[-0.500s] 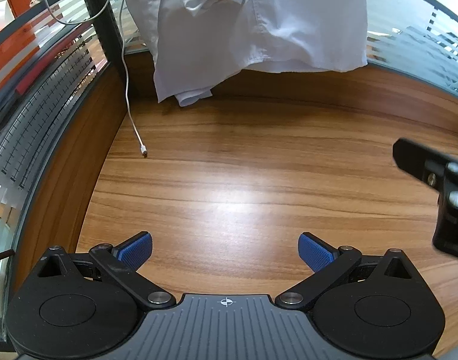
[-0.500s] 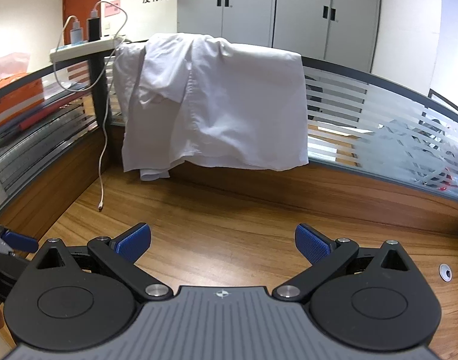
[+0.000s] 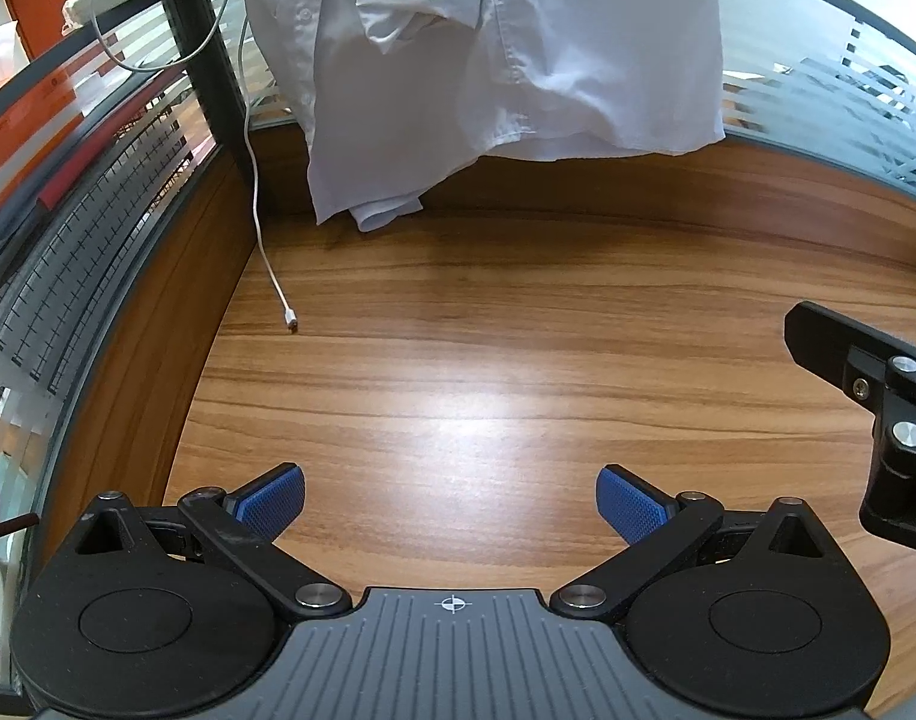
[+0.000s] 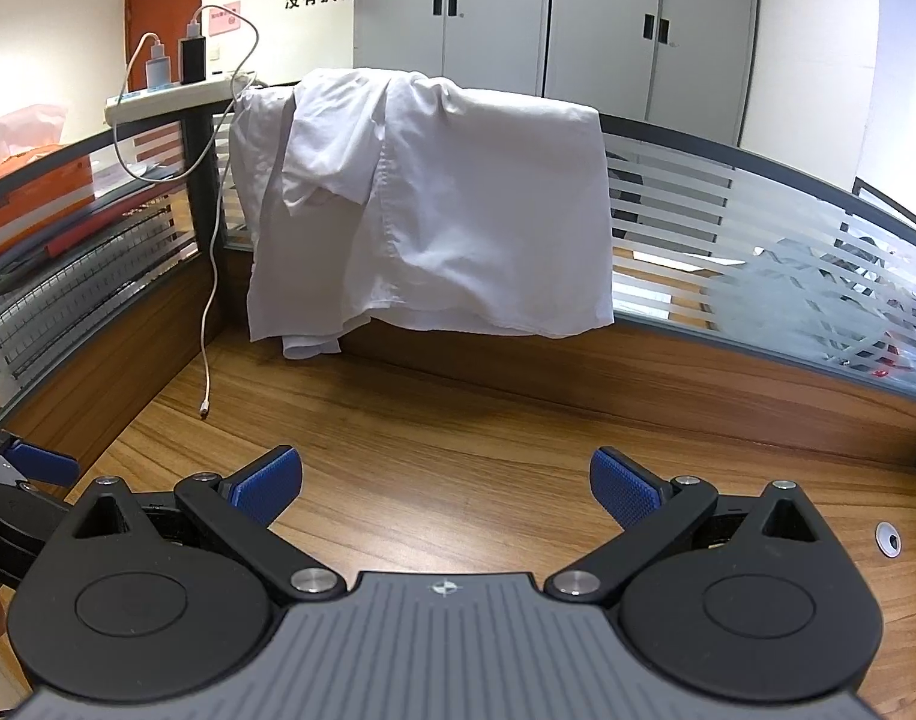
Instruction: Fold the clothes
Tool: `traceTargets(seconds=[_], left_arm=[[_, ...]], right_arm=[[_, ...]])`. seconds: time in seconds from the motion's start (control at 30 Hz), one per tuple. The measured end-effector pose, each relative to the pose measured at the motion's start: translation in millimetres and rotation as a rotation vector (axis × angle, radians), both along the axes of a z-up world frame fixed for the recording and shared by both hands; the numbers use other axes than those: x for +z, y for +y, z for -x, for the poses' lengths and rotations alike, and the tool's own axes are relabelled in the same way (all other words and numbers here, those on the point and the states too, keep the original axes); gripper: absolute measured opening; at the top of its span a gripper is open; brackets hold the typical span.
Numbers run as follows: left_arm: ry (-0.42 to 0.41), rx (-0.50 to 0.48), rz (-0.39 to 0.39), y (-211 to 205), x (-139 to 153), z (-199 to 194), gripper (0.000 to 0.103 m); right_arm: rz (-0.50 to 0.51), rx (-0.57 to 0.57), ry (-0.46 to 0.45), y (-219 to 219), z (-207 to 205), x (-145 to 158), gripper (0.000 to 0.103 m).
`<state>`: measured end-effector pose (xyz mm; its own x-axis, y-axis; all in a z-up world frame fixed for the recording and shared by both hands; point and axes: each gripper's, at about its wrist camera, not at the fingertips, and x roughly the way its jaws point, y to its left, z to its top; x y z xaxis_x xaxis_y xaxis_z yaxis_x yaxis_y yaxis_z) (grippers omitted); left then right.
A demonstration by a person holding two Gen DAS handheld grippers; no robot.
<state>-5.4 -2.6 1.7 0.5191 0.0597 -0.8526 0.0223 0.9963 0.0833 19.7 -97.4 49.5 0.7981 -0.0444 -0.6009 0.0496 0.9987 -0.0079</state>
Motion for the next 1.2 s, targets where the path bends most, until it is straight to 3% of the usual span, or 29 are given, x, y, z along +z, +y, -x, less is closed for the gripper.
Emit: traceTargets(seconds=[1.2], left_arm=[[0.03,-0.011,0.004,3,-7,-9,0.103]], right_arm=[[-0.004,-0.011,0.02,-4,-13,-2,0.103]])
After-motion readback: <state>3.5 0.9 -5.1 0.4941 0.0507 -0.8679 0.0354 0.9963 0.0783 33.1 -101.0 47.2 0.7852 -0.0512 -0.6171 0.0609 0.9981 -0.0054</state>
